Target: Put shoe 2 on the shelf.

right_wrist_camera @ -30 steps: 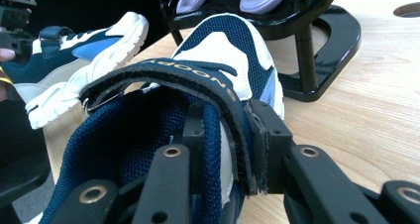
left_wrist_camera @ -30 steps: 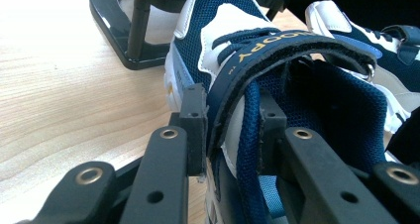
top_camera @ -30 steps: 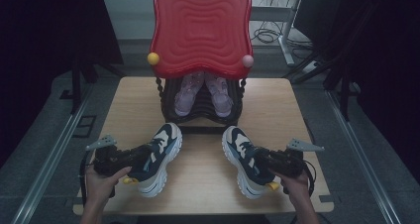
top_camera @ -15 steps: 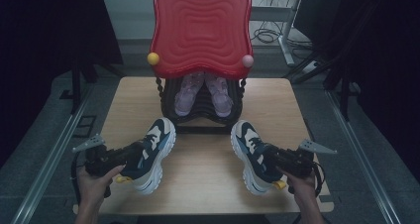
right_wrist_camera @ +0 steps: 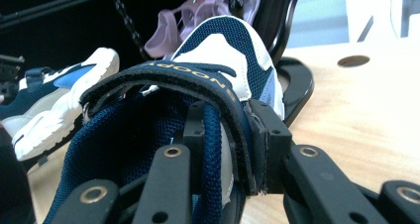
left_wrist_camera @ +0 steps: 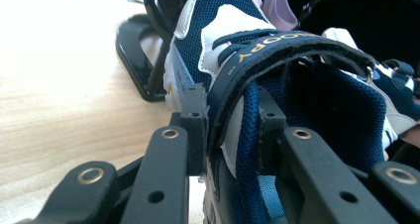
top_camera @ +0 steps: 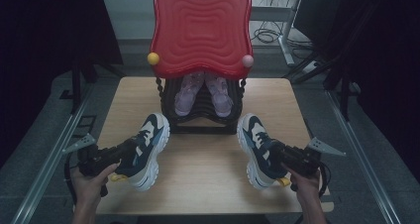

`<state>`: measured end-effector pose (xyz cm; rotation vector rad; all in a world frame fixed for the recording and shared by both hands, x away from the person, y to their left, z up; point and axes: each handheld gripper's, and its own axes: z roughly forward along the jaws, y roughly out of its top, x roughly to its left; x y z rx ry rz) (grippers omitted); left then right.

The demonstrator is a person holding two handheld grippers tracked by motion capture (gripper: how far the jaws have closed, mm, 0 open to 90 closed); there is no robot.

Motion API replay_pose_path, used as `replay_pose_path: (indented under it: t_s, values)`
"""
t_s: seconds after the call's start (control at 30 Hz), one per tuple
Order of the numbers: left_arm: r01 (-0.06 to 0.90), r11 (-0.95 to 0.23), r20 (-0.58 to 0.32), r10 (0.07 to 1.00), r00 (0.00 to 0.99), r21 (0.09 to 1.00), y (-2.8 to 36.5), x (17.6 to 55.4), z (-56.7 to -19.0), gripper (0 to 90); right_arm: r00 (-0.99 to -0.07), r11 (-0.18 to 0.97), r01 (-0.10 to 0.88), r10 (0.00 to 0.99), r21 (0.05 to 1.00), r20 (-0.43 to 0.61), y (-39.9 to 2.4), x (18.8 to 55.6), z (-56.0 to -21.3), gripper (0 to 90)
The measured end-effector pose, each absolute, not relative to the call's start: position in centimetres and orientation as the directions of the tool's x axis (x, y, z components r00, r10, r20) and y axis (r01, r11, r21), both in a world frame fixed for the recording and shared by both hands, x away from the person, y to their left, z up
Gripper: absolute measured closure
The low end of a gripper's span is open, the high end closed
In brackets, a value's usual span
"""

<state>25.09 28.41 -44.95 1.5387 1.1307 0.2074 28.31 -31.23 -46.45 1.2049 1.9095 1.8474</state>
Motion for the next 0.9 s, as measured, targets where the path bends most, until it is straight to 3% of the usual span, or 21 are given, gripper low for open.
replay_pose_path:
  t_s: [0.37,0.9]
  values:
    - [0.506,0.167,-0.452,0.726,0.518,0.846,29.3,25.5,-44.0,72.6,-0.611,-0.208,0.332,0.695,0.92,0.378,-32.0,28.6,-45.3,72.1]
    - [0.433,0.202,-0.43,0.729,0.533,0.879,30.4,26.9,-40.3,72.6,-0.614,-0.219,0.253,0.716,0.942,0.332,-32.0,29.5,-42.6,72.2]
